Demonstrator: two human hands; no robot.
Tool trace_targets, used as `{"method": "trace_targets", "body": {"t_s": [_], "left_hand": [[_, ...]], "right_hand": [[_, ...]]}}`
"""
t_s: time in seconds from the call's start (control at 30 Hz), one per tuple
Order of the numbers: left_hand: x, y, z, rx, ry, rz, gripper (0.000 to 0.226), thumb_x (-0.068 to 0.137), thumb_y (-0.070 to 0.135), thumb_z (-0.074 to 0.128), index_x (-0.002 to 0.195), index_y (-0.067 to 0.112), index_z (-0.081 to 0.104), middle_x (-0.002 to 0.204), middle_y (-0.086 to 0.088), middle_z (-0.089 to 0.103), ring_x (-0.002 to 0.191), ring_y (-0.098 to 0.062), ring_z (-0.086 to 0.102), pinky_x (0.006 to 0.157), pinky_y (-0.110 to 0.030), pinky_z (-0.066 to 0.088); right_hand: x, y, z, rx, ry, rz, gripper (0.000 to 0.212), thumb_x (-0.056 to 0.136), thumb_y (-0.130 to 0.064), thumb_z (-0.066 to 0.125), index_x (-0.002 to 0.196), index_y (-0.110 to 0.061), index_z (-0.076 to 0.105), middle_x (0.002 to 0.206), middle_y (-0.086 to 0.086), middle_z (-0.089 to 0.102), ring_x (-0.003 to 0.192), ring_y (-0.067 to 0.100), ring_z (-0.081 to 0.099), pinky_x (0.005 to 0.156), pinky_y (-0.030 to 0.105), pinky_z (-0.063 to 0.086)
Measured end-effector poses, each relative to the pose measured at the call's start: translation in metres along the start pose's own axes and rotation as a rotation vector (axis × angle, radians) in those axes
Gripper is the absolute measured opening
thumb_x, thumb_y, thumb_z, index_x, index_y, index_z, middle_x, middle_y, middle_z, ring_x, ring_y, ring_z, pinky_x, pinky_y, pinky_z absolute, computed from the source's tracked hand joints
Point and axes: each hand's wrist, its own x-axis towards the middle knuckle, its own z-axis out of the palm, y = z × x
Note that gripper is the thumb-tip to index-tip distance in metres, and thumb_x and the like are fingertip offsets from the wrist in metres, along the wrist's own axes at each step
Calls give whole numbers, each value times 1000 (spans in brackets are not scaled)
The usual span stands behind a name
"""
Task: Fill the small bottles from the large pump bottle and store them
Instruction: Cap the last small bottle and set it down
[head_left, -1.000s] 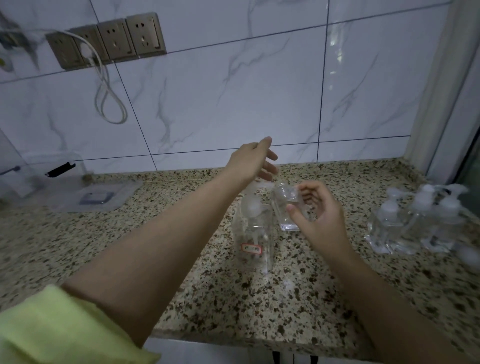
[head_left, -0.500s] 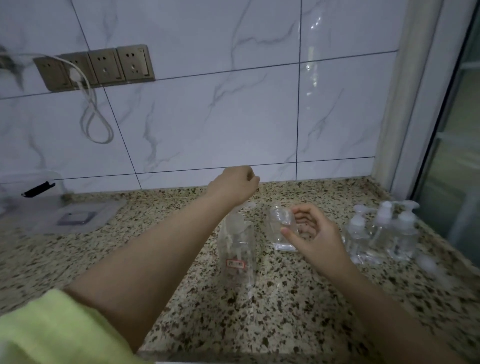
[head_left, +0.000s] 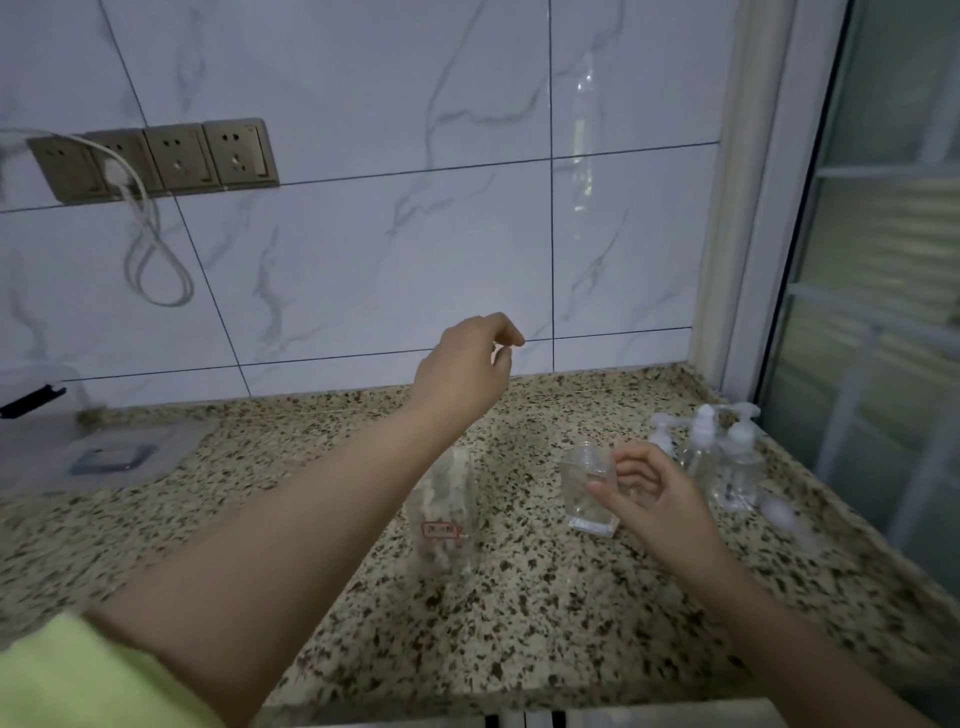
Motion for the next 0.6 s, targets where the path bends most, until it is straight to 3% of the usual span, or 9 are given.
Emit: {"method": "trace_targets", "body": {"t_s": [0.1,0.23,0.43,0.6], "left_hand": [[-15,15,8,-54,33,136,24,99,15,49,116,27,61,118,6,59,114,-12,54,87,-41,52],[-42,32,21,-63,12,235,29,98,12,49,123,24,57,121,5,58,114,-10,52,90,-36,50],[-106,31,74,-242,-208,-9,46,92,4,60,135,20,52,131,7,56,120,-5,53,105,-24,46],[-136,29,115,-313,-308,-103,70,85,18,75,146,15,41,139,2,53,127,-14,52,107,-32,45]], "right_hand": [[-10,-2,-2,-4,26,4,38,76,-31,87,106,-25,64,101,-6,69,95,7,65,87,25,54],[-19,-2,-4,-22,58,2,36,78,-26,87,104,-23,64,100,-6,69,93,6,65,85,22,54],[-48,3,-9,-72,132,39,40,78,-28,88,106,-18,62,101,-5,69,94,7,66,82,20,56],[-62,8,-9,-93,173,60,40,76,-25,90,104,-19,62,100,-5,70,94,10,67,85,25,57]]}}
